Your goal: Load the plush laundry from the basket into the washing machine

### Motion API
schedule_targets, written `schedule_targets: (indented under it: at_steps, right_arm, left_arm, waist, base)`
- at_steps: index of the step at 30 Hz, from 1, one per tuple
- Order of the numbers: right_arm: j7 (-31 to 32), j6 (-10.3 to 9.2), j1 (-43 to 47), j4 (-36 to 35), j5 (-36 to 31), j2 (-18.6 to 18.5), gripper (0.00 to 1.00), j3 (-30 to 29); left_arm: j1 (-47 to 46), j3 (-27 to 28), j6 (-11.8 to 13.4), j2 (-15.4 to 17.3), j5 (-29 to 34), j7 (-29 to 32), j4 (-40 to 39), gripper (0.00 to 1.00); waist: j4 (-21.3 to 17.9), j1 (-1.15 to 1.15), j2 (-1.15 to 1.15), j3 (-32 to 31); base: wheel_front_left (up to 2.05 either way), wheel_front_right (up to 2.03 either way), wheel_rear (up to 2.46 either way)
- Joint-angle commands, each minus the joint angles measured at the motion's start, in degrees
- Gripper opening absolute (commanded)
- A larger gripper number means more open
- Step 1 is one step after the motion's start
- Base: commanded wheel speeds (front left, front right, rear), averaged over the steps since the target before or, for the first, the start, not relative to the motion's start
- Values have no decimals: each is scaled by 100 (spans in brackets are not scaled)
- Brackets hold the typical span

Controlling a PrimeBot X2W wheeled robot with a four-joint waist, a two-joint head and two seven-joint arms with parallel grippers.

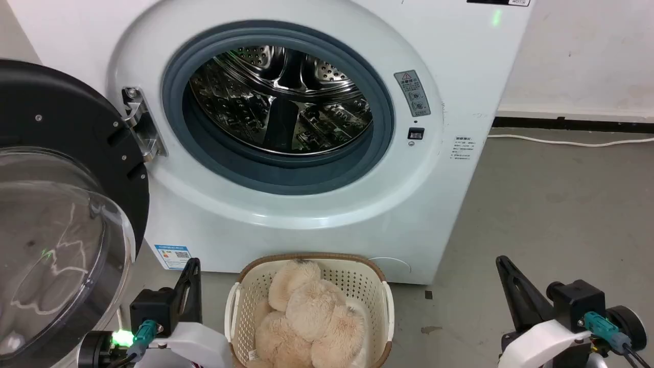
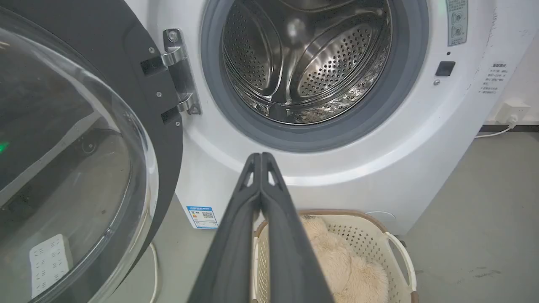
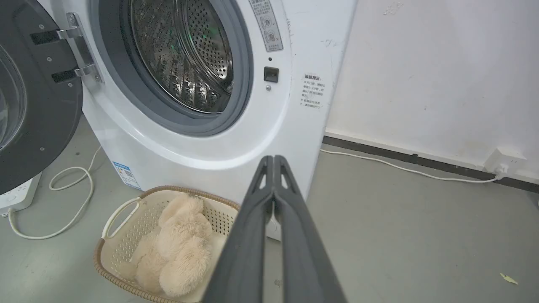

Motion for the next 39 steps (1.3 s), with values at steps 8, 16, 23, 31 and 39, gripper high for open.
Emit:
schedule_targets:
  at_steps: [8,16,23,31,39]
  right_arm:
    - [2,3,-68,-25,-42,-4,0,1]
    - [2,3,-68,-25,-42,-4,0,1]
    - [2,3,-68,-25,-42,-4,0,1]
    - [2,3,-68,-25,-42,-4,0,1]
    - [2,3,-68,-25,-42,-4,0,1]
  left_arm:
    - [-85,5,-25,0,9,2,-28,0]
    - [-85,5,-25,0,9,2,-28,0]
    - [-85,5,-25,0,9,2,-28,0]
    - [-85,5,-25,0,9,2,-28,0]
    - [-85,5,-25,0,9,2,-28,0]
  waist:
    - [0,0,0,0]
    - [0,0,0,0]
    - [0,0,0,0]
    - [0,0,0,0]
    - [0,0,0,0]
  base:
    - [0,0,0]
    - [0,0,0]
    - [0,0,0]
    - [0,0,0]
    - [0,0,0]
